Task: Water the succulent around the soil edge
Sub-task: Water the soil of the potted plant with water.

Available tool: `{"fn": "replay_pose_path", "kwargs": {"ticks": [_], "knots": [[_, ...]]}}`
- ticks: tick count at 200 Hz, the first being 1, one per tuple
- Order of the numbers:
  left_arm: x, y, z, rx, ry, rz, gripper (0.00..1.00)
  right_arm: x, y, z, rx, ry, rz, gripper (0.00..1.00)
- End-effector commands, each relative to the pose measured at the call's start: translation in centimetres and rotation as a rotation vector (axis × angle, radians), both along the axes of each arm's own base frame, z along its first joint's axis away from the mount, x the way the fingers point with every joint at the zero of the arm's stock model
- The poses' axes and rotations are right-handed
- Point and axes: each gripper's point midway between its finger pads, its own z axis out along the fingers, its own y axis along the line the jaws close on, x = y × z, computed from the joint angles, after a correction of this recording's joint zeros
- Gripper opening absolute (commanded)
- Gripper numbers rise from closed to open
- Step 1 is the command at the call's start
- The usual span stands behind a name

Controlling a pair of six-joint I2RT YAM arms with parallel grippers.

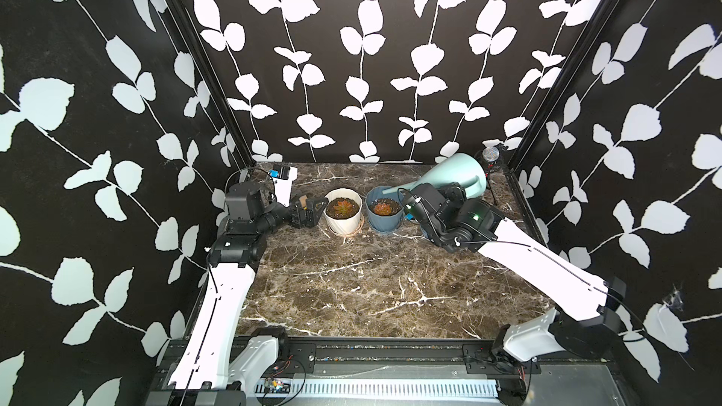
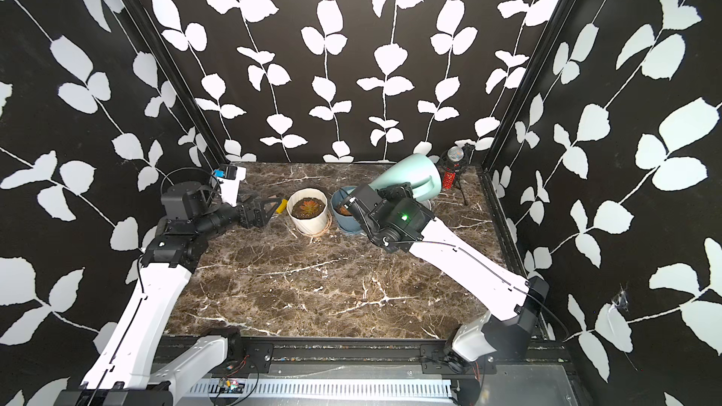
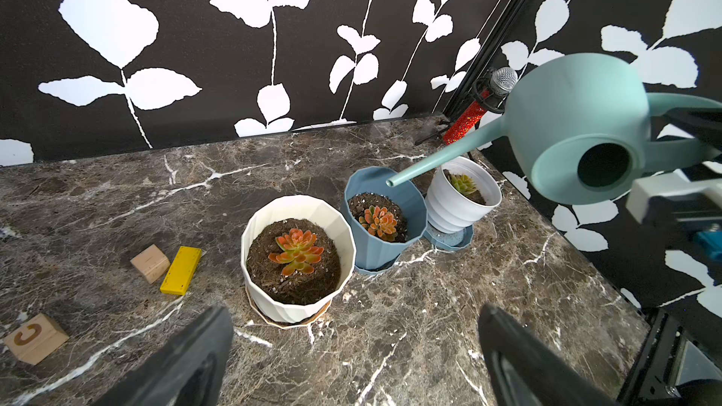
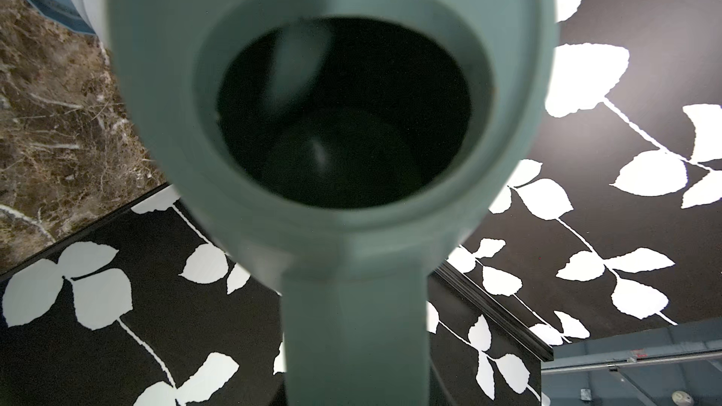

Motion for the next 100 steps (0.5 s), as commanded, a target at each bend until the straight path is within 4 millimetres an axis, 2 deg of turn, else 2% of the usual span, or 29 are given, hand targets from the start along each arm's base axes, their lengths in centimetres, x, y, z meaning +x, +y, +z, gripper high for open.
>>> {"fn": "replay_pose_path", "kwargs": {"ticks": [1, 41, 100], "knots": [[-0.3, 0.1, 0.1, 0.002, -0.018, -0.003, 0.99, 0.5, -1.4, 0.7, 0.008, -0.065, -0.072, 0.00], [-0.3, 0.0, 0.1, -0.003, -0.017, -0.005, 0.99, 0.6, -3.0, -0.3, 0.006, -0.045, -0.122, 0.00], [-0.3, 0.0, 0.2, -0.005, -0.018, -0.009, 0.99, 1.2, -3.6, -1.0, 0.013, -0.028, -0.147, 0.00]]}}
